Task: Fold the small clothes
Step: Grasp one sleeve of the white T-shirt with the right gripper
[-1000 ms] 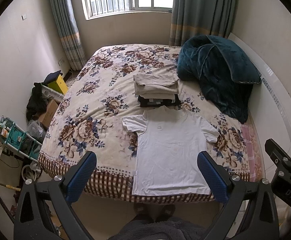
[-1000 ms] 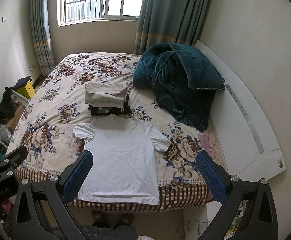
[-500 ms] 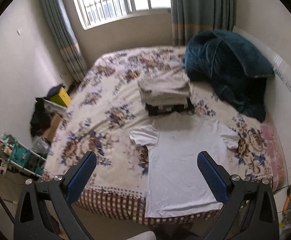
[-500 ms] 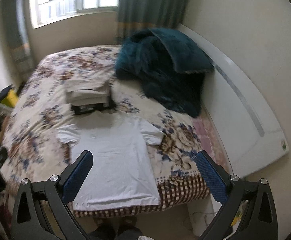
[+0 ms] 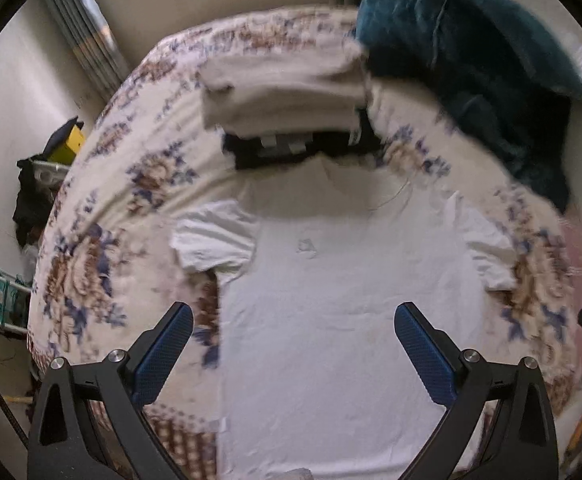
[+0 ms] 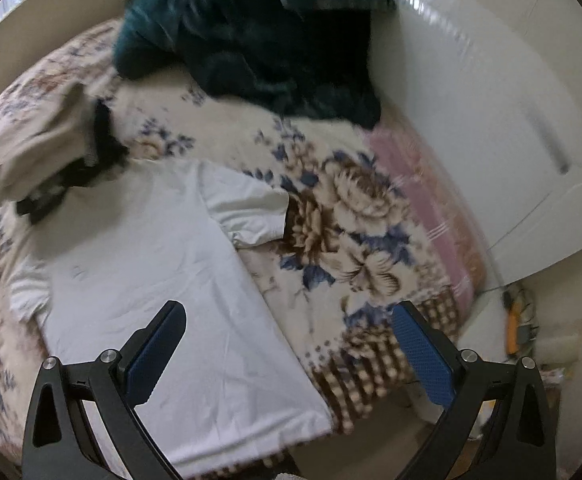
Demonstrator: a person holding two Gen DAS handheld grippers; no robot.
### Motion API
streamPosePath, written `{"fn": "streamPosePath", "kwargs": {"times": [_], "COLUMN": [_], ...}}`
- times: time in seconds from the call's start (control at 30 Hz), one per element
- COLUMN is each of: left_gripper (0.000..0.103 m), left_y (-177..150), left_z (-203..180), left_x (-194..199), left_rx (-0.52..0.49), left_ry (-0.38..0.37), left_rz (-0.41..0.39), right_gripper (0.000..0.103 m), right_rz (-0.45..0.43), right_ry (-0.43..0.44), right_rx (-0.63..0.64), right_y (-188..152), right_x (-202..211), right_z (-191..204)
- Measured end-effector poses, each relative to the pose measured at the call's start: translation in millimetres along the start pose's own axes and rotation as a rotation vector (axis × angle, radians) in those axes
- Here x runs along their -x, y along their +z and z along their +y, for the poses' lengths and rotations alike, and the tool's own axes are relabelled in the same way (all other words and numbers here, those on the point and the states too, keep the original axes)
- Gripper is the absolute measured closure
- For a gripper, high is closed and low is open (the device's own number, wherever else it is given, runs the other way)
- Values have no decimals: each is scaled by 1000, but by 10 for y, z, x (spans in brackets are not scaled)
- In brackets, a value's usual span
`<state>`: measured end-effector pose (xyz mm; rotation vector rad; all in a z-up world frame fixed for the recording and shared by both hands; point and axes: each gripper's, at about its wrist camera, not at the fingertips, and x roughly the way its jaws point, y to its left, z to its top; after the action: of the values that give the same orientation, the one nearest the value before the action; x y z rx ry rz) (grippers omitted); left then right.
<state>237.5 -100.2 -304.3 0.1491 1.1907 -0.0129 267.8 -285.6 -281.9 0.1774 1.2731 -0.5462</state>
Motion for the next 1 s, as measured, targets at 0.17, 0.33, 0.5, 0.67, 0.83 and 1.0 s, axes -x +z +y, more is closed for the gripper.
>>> {"fn": "streamPosePath", "kwargs": {"times": [0.17, 0.33, 0.5, 0.67, 0.83, 1.0], "left_gripper": [0, 0, 0, 0, 0, 0], "left_y": [21, -18, 4, 20, 8, -58], "left_z": [-339, -517, -599, -516, -219, 180], "left_x": [-967, -1597, -2065, -2239, -2175, -2028], "left_rx": [41, 37, 52, 117, 194, 246], "left_ry": [22, 58, 58, 39, 37, 83], "left_rz": [135, 200, 241, 271, 261, 226], "right_gripper": [0, 3, 27, 69, 97, 98], "right_rz": [107, 259, 326, 273, 106, -161], "right_ry": [41, 211, 453, 562, 435, 245], "right_rx": [-100, -361, -680, -898, -788, -198], "right_y": [262, 334, 195, 32, 228, 648], "right_x": [-1383, -2588, -3488, -3822, -3474, -2756], "right_z": [-93, -356, -490, -392, -130, 1007]}}
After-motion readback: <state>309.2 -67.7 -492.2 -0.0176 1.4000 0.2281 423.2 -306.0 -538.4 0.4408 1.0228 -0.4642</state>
